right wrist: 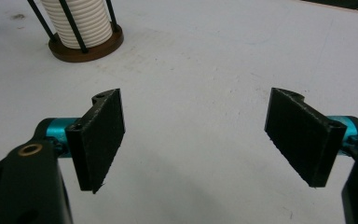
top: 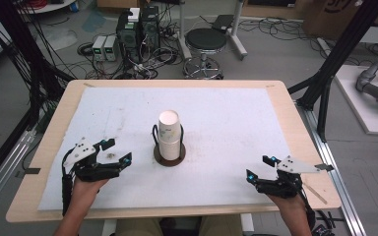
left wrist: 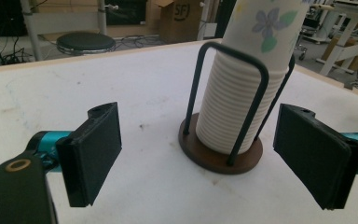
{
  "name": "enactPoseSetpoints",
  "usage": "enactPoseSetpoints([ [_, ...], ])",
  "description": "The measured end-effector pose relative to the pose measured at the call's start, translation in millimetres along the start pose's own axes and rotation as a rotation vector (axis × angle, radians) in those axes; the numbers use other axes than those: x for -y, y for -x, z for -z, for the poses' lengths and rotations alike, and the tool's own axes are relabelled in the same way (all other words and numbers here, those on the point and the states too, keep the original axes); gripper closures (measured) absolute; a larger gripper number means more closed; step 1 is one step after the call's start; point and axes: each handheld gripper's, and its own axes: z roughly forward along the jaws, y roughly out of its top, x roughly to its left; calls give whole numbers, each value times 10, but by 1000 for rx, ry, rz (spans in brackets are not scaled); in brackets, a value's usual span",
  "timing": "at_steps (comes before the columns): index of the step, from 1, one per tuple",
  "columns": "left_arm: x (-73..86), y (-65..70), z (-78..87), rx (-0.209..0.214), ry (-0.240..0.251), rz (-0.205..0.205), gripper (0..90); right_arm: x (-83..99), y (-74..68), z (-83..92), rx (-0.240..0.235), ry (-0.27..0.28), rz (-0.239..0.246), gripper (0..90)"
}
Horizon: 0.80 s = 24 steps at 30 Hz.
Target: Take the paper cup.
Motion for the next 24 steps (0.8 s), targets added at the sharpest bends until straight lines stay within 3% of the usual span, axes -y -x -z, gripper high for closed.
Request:
enactPoseSetpoints([
  [4,-257,64,-131,62,-6,-41,151,-6,-15,14,-4,-7,14,203],
  [11,-588,184,-360,130,-8,-55,151,-5,-49,58,-2,-9,13,203],
  [24,-886,345,-711,165,-46,-98,151,-24,-74,36,-19,-15,21,204],
])
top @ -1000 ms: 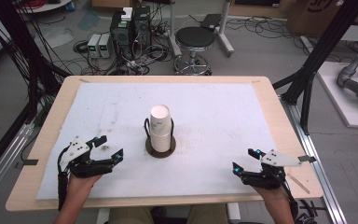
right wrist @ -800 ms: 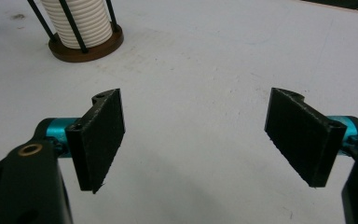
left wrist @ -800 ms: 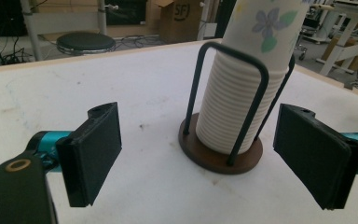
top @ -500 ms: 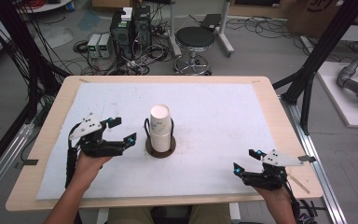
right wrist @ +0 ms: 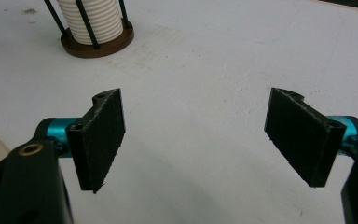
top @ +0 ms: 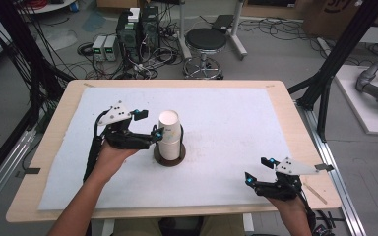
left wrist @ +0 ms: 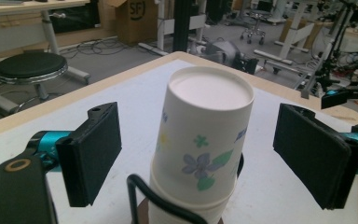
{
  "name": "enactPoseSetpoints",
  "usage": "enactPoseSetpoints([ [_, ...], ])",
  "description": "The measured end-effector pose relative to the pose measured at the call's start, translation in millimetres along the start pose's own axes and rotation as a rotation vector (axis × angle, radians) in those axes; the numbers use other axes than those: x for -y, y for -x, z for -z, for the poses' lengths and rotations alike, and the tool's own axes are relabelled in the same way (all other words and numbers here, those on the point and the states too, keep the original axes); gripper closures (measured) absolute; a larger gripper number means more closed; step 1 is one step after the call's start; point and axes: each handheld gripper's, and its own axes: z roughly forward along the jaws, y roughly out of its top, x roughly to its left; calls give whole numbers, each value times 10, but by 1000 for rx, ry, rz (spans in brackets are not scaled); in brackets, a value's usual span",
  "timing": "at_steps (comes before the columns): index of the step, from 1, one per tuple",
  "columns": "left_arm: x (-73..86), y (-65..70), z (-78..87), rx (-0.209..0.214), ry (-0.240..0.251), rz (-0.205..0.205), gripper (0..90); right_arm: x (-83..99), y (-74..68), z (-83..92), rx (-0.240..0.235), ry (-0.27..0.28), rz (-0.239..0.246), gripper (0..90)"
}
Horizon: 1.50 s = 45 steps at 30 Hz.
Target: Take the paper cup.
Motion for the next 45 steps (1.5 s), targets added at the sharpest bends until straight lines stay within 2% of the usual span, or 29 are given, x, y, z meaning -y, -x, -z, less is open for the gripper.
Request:
enactPoseSetpoints([
  [4,-68,31,-121,23,-17,-10,151,-4,-5,-5,-1,1,0,204],
  [7,-87,39,-184,25,-32,-16,151,-6,-11,-10,-6,-2,2,204],
  [10,-109,34,-315,25,-66,-19,154,-8,-14,-17,-8,0,7,204],
  [13,-110,26,-378,30,-89,-31,194,-8,-19,-12,-7,-3,2,204],
  [16,-108,35,-405,26,-95,-46,252,-4,-11,-10,-9,-5,3,204],
  [19,-110,35,-423,42,-88,-74,329,-3,-9,-9,-9,-5,3,204],
  [26,-128,29,-419,52,-91,-74,338,-3,-15,-15,-10,-8,3,204],
  [34,-198,30,-377,54,-74,-70,343,-5,-20,-19,-12,-9,2,204],
  [36,-244,29,-336,56,-31,-49,351,-7,-25,-24,-13,-10,6,204],
  [38,-276,24,-314,57,-14,-38,353,-8,-28,-25,-14,-11,5,204],
  [41,-393,20,-240,45,27,-40,358,-15,-34,-28,-16,-9,5,204],
  [45,-524,19,-134,51,79,-29,361,-22,-37,-27,-16,-5,4,204],
])
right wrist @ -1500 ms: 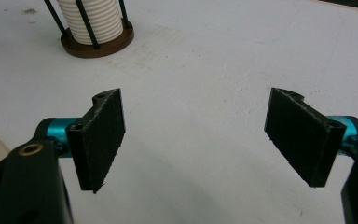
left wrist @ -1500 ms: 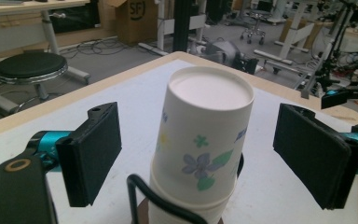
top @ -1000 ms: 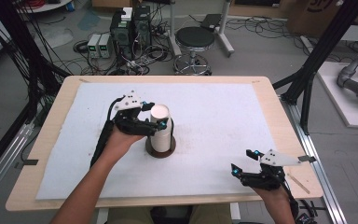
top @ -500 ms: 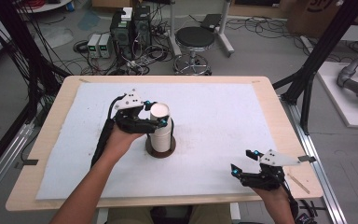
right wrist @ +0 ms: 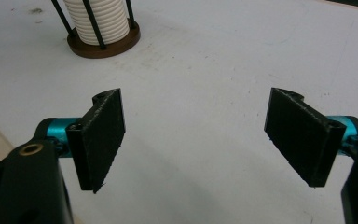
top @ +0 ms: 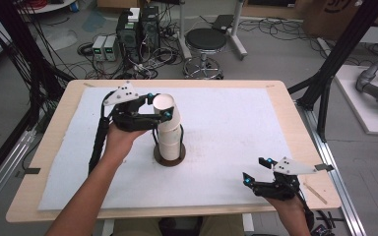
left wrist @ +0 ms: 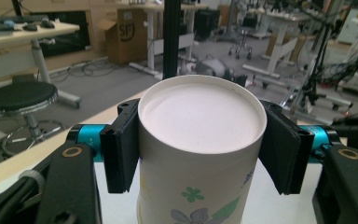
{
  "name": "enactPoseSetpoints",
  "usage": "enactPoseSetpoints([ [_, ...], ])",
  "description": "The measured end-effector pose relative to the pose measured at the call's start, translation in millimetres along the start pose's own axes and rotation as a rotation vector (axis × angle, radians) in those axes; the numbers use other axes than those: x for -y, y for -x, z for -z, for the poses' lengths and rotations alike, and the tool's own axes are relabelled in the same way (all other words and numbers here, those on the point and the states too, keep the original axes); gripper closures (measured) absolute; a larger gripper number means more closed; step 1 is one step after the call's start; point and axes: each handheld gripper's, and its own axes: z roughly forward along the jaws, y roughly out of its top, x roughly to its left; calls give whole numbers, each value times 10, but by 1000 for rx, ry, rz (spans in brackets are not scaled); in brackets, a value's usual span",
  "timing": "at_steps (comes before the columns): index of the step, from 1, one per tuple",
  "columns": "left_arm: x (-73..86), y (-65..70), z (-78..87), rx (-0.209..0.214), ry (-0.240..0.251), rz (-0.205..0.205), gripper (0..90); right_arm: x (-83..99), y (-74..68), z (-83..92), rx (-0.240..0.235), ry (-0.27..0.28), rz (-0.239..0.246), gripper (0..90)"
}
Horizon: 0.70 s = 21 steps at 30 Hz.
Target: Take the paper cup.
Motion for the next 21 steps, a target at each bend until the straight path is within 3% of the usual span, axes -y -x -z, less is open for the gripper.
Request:
enactPoseSetpoints([
  [4,-130,3,98,7,43,9,363,-2,-3,5,1,3,-2,204],
  [12,-313,26,298,-15,55,-27,366,-18,17,-9,0,8,2,204],
  [21,-225,-65,590,-70,53,-29,366,-43,19,14,11,19,-5,204],
])
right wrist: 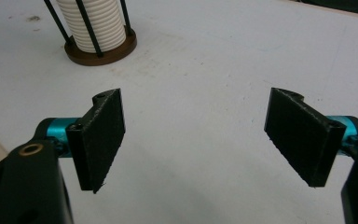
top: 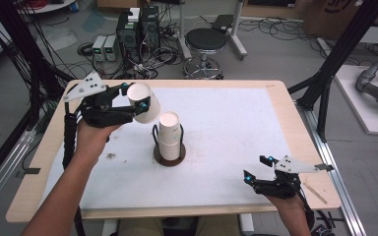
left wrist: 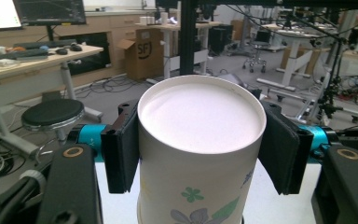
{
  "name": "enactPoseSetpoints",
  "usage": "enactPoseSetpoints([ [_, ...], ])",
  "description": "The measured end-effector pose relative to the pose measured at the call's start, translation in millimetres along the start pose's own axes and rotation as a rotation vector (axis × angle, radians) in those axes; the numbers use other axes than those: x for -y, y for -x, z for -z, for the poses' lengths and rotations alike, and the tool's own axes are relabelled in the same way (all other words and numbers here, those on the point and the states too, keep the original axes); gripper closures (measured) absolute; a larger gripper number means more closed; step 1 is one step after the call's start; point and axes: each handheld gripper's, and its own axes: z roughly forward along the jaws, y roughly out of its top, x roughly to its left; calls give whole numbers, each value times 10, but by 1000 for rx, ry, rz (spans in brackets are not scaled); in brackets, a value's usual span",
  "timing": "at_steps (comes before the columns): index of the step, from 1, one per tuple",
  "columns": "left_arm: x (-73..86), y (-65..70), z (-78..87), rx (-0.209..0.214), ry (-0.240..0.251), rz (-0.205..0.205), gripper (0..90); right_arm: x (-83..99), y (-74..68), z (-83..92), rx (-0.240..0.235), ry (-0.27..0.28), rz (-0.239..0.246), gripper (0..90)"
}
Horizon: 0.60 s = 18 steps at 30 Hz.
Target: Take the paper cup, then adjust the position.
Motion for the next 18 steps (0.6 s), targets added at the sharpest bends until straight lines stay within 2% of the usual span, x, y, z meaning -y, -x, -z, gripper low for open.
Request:
enactPoseSetpoints([
  [5,245,-53,155,-32,-8,45,366,4,-5,20,11,6,6,204],
  [9,367,-42,225,-38,-8,65,365,10,-21,19,6,4,13,204],
  [18,544,82,388,-19,-23,67,365,-56,-47,-22,-25,24,18,204],
])
